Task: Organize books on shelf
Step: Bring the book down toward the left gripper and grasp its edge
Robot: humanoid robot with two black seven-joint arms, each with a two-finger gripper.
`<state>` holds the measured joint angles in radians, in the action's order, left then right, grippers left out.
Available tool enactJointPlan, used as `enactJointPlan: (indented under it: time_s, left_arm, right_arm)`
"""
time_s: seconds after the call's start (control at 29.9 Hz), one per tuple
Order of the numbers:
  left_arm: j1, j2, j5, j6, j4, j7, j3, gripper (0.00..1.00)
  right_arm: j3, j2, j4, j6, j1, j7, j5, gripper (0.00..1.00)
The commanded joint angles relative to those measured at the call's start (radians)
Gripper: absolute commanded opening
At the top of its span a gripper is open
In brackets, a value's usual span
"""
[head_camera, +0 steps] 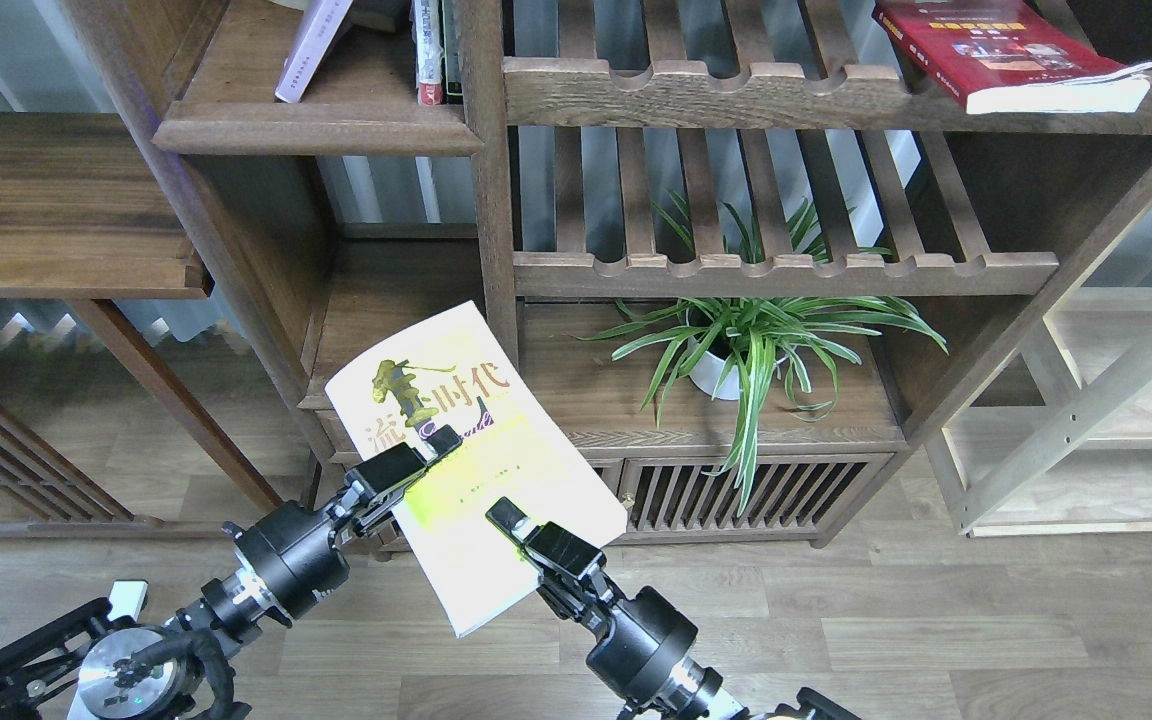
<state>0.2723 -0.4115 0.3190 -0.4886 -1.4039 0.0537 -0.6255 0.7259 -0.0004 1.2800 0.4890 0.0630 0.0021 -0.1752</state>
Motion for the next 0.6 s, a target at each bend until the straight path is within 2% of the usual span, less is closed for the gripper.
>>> enactJointPlan:
  time_s: [0.0,0.17,0.23,0.33,0.57]
  left_arm:
    - [0.001,0.0,-0.015,0.0,-0.003,0.0,0.001,0.02]
    - [-0.001,0.0,-0.021,0.0,-0.003,0.0,0.001,0.03]
    - [0.001,-0.001,-0.021,0.0,-0.003,0.0,0.001,0.03]
    - [0.001,-0.004,-0.024,0.0,0.0,0.0,0.0,0.04]
    - [-0.001,-0.021,-0.023,0.0,-0.003,-0.002,-0.023,0.05]
  right_arm:
    - [0.001,0.0,-0.001,0.0,0.0,0.001,0.0,0.12]
    - [0.013,0.0,-0.001,0.0,0.0,0.001,0.002,0.4]
    - [0.018,0.0,-0.001,0.0,0.0,0.001,0.0,0.47]
    - [0.044,0.0,-0.001,0.0,0.0,0.006,-0.003,0.63]
    - [0.159,0.0,-0.01,0.0,-0.035,0.015,-0.015,0.78]
